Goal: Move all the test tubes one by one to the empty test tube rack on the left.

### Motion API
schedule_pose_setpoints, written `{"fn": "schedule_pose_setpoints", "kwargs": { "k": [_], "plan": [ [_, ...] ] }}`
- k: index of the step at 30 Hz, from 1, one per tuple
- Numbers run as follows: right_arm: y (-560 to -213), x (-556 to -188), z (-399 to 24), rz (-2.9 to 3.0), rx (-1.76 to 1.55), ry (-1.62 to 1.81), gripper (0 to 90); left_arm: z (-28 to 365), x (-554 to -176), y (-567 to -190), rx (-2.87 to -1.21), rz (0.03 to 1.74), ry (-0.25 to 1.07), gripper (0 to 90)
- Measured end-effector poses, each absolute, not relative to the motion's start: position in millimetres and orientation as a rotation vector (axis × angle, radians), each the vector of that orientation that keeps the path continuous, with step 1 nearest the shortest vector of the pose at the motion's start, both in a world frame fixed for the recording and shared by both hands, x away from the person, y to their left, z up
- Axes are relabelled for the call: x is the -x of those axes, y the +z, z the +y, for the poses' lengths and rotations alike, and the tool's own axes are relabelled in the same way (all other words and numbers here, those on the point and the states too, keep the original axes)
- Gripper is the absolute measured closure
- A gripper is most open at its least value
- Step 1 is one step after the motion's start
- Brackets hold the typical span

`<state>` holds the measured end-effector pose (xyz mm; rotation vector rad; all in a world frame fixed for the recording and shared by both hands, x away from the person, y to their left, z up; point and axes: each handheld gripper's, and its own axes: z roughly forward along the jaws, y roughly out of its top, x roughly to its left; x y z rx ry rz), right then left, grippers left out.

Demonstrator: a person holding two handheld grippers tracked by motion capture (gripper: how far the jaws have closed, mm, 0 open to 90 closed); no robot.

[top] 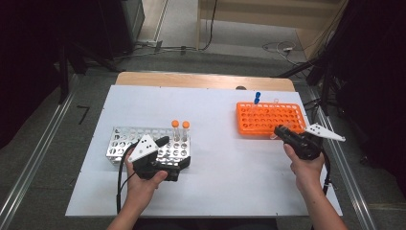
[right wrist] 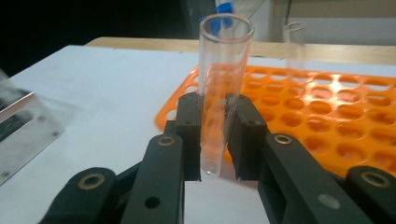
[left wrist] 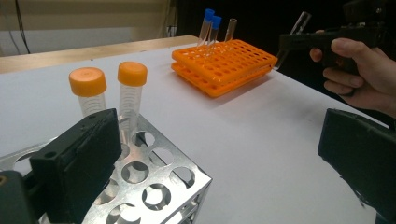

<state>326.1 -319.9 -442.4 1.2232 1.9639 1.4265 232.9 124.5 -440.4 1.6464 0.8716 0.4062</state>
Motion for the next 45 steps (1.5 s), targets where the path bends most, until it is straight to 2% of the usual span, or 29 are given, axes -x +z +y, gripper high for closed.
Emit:
{"fn": "schedule_pose_setpoints", "kwargs": {
  "k": [9,26,30,38,45],
  "plan": [
    [-440,-293,-293,2.056,-1.125,1.481,73.8,116,-230,-436,-1.648,0.841,0.384,0.0],
    [-443,-260,-232,2.241,-0.894,1.530,73.8,76,-233,-431,-1.701,0.734,0.280,1.2],
    [-443,-256,-224,2.268,-0.856,1.540,73.8,65,-234,-430,-1.710,0.707,0.236,7.1],
    [-447,-249,-206,2.332,-0.794,1.510,73.8,45,-235,-425,-1.748,0.676,0.197,36.7],
    [-449,-243,-190,2.386,-0.738,1.487,73.9,35,-233,-424,-1.781,0.671,0.207,52.0]
  ]
}}
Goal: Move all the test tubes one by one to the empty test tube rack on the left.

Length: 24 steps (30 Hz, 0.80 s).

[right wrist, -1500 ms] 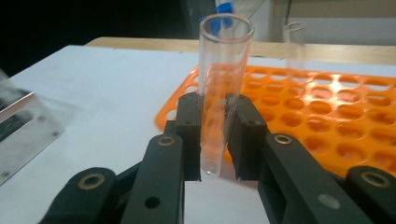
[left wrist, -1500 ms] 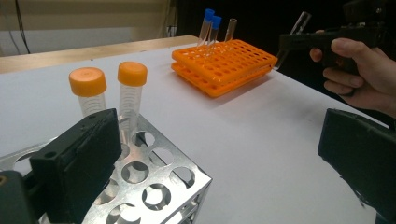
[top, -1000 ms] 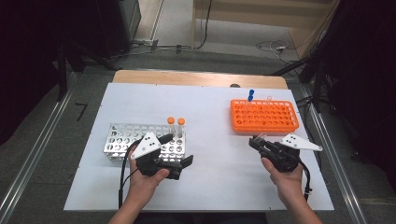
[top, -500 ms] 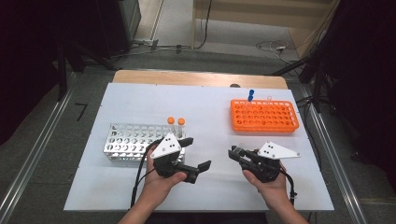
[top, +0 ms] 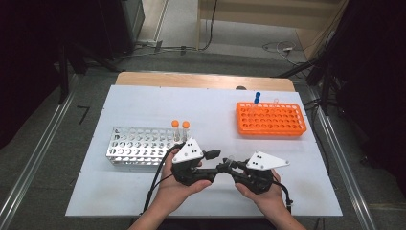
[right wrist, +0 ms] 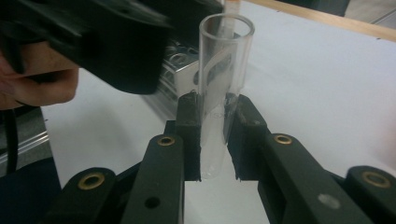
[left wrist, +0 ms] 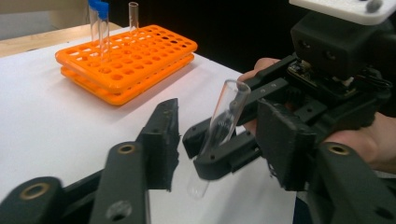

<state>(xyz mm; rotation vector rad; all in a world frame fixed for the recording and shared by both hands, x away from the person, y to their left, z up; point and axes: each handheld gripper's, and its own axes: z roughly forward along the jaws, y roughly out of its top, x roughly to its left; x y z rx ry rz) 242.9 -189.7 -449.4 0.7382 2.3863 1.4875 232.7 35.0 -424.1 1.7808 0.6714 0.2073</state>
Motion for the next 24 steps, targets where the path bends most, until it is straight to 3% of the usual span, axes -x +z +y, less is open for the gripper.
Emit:
{"fn": "schedule_pose_setpoints", "kwargs": {
  "k": [10,22,24],
  "plan": [
    [-449,-238,-177,2.448,-0.709,1.467,73.8,28,-231,-427,-1.850,0.642,0.223,72.6],
    [-450,-240,-176,2.475,-0.706,1.457,73.0,30,-230,-428,-1.849,0.651,0.265,76.6],
    [-450,-241,-177,2.475,-0.709,1.460,65.8,33,-230,-427,-1.838,0.661,0.271,76.6]
  ]
}}
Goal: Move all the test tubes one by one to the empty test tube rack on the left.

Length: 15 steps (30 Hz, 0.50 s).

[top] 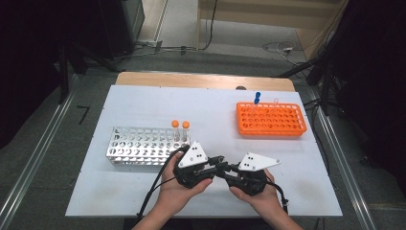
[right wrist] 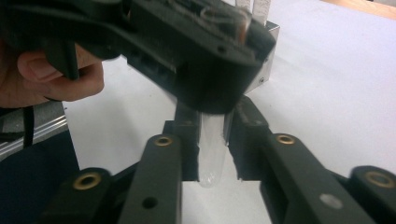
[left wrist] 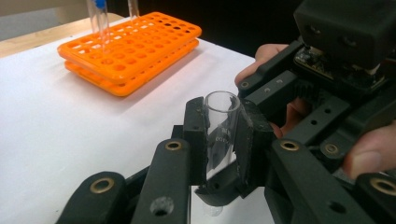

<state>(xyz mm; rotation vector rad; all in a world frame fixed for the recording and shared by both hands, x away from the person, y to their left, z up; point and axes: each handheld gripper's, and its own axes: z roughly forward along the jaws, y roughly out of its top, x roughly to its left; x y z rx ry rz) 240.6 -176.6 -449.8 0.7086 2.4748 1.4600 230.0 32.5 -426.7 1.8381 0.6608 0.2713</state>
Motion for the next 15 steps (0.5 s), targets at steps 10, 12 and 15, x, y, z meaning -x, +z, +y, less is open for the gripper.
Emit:
{"fn": "schedule_pose_setpoints", "kwargs": {
  "k": [10,12,15],
  "plan": [
    [-447,-249,-197,2.448,-0.745,1.506,17.8,54,-232,-417,-1.787,0.694,0.301,76.6],
    [-446,-251,-204,2.439,-0.757,1.514,9.4,59,-233,-415,-1.781,0.702,0.310,76.6],
    [-446,-255,-215,2.424,-0.777,1.543,5.0,68,-235,-413,-1.764,0.717,0.323,76.6]
  ]
}}
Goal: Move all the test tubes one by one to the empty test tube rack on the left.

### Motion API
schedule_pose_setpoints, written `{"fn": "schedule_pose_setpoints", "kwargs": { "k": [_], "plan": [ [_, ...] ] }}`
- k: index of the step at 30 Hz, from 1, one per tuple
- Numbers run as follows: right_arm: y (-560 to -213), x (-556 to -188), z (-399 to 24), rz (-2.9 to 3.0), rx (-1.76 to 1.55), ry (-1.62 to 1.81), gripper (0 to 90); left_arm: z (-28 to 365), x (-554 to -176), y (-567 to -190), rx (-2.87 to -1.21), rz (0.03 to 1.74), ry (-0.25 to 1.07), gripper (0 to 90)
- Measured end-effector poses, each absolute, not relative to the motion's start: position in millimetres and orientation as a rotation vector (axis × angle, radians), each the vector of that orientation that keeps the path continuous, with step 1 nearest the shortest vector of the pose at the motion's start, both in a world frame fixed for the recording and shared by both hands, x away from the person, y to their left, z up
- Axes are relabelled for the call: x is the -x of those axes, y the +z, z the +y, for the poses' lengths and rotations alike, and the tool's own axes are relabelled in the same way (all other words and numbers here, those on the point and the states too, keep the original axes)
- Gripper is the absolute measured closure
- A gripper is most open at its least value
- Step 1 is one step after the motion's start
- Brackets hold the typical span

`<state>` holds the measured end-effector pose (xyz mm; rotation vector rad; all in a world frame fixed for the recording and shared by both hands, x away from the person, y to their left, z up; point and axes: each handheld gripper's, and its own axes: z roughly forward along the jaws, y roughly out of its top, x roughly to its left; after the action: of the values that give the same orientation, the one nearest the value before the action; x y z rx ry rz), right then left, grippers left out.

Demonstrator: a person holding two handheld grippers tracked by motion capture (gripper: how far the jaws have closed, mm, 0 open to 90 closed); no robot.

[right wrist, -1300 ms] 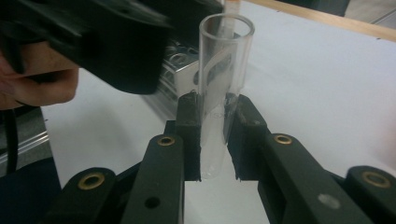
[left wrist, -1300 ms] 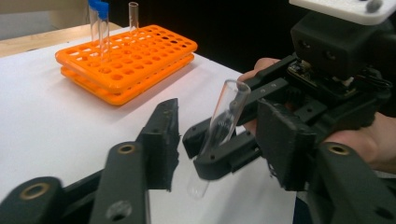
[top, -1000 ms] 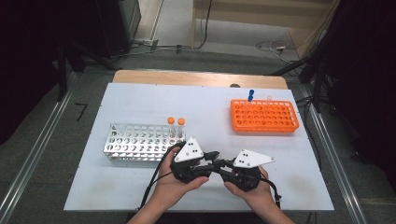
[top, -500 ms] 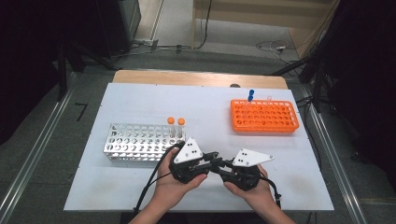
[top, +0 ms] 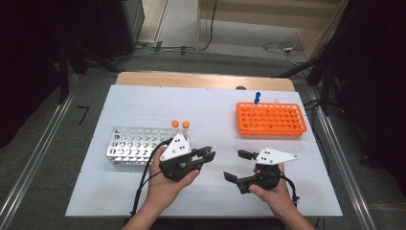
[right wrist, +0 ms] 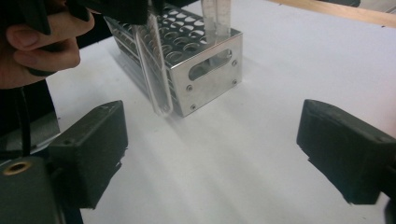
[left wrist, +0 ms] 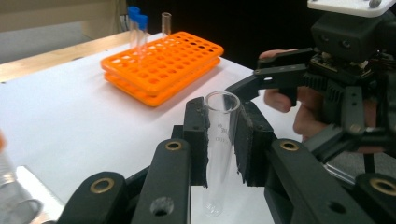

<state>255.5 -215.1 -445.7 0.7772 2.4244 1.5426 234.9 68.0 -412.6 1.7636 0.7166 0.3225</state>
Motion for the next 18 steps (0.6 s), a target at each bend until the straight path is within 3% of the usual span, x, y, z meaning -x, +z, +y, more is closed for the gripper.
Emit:
{"fn": "schedule_pose_setpoints", "kwargs": {
  "k": [18],
  "plan": [
    [-451,-281,-272,2.317,-0.903,1.530,0.0,119,-243,-394,-1.692,0.800,0.427,76.6]
  ]
}}
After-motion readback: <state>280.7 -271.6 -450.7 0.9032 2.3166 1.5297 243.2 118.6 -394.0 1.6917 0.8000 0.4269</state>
